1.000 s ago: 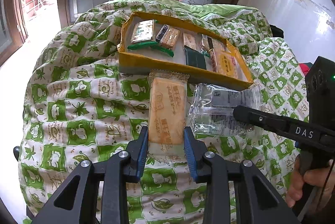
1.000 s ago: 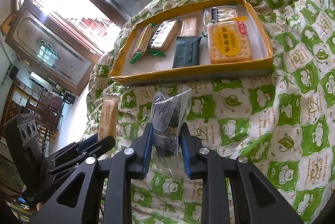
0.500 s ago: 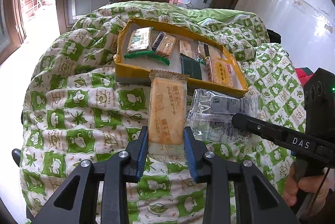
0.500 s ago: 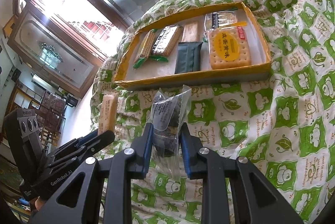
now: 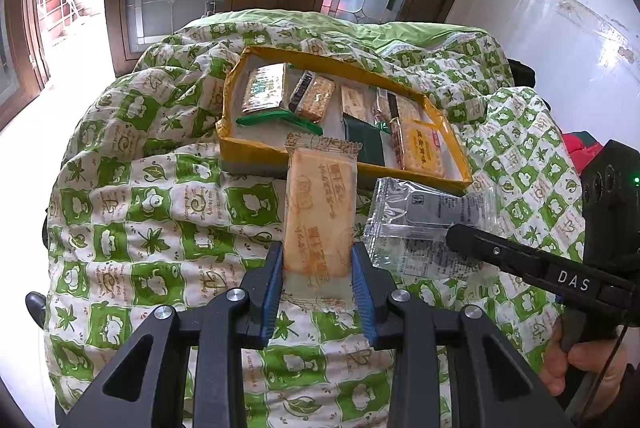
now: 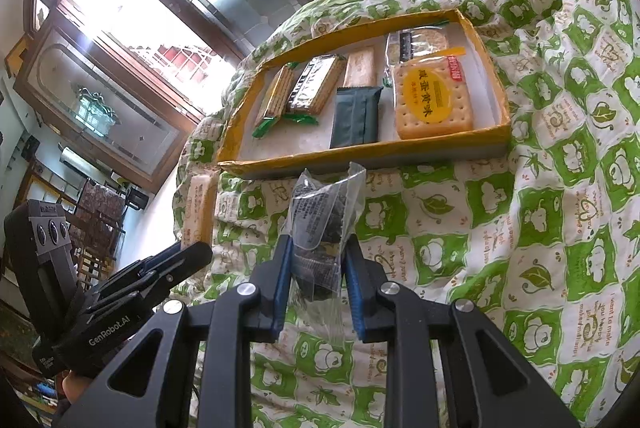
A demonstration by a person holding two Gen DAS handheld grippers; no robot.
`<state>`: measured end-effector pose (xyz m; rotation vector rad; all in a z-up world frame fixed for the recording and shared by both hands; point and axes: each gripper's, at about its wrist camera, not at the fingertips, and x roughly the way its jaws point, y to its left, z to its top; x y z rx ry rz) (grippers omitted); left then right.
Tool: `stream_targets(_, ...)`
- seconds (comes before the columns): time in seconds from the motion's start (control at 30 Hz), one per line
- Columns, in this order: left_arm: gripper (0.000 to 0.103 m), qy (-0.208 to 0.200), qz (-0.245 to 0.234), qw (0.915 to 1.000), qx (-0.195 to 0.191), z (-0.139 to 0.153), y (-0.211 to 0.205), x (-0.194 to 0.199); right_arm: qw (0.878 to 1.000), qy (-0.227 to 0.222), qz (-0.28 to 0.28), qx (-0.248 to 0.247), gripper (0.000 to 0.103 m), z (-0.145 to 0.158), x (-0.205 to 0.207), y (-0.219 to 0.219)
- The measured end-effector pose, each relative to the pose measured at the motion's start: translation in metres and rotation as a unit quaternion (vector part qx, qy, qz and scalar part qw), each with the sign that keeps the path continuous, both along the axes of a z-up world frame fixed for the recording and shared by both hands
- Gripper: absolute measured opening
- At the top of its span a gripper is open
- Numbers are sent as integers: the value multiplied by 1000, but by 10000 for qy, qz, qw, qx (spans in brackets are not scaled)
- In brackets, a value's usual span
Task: Organize snacks
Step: 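Lift the clear bag and beige wafer pack and carry them toward the tray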
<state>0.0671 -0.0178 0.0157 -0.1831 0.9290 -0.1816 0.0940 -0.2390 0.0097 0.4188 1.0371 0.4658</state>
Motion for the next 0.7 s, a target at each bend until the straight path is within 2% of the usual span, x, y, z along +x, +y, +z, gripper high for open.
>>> stream_targets(0.7,34,-125,-31,9999,13,15,3,17,9996,-176,-196,101,25,17,9,-15)
